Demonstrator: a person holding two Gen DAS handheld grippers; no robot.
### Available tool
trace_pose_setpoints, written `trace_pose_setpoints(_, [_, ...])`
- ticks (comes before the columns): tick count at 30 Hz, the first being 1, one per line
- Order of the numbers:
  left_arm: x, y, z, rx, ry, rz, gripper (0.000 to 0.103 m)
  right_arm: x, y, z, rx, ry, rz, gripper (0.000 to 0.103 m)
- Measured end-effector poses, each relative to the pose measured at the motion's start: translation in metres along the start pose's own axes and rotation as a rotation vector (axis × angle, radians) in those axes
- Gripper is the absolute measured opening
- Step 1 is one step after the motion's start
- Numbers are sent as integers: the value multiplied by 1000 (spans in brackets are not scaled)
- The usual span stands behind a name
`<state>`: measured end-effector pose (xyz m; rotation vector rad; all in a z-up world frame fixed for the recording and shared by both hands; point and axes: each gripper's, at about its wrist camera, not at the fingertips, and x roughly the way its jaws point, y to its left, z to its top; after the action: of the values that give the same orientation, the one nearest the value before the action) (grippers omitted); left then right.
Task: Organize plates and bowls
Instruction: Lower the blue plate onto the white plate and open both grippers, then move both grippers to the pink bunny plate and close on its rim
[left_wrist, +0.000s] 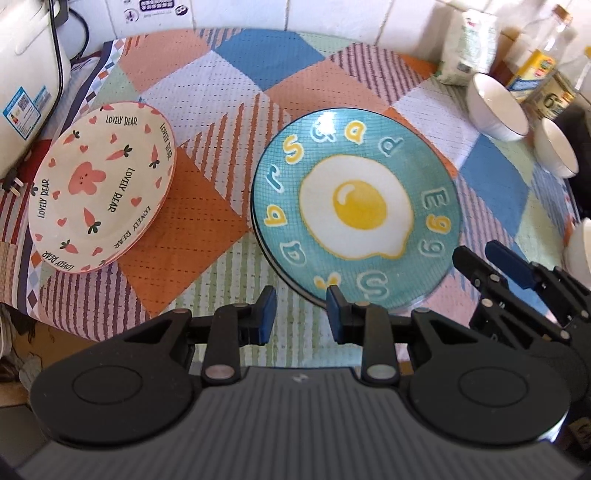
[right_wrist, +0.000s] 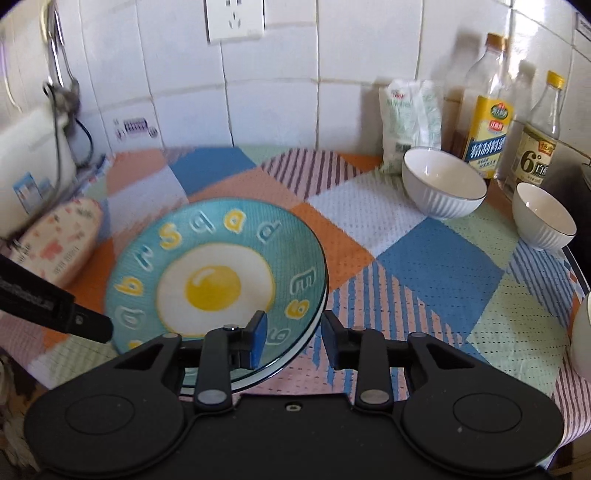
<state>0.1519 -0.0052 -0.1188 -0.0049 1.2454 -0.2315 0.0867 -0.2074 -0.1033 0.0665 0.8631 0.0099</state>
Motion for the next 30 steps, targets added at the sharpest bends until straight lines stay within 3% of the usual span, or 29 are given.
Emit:
trace_pose_setpoints(7, [-27, 3, -18, 53, -36, 19, 30, -35, 9, -7, 8, -39, 41, 49])
trace_pose_setpoints(13, [-47, 17, -35, 56, -92, 51, 30, -54, 19, -12, 31, 11, 98, 64])
trace_pose_setpoints(15, [-50, 23, -40, 48, -93, 46, 30, -60, 20, -15, 52, 17, 127, 67])
trace_pose_setpoints(20, [-61, 38, -54, 58, -108, 47, 30, -67, 34, -23, 39, 24, 107, 70])
trace_pose_setpoints(25, [-69, 61, -67, 27, -136, 40, 31, -76, 51, -25, -14, -27, 139, 71])
trace_pose_setpoints(30, [-73, 89, -75, 11, -167, 68, 31, -90, 94, -23, -206, -152, 209, 71])
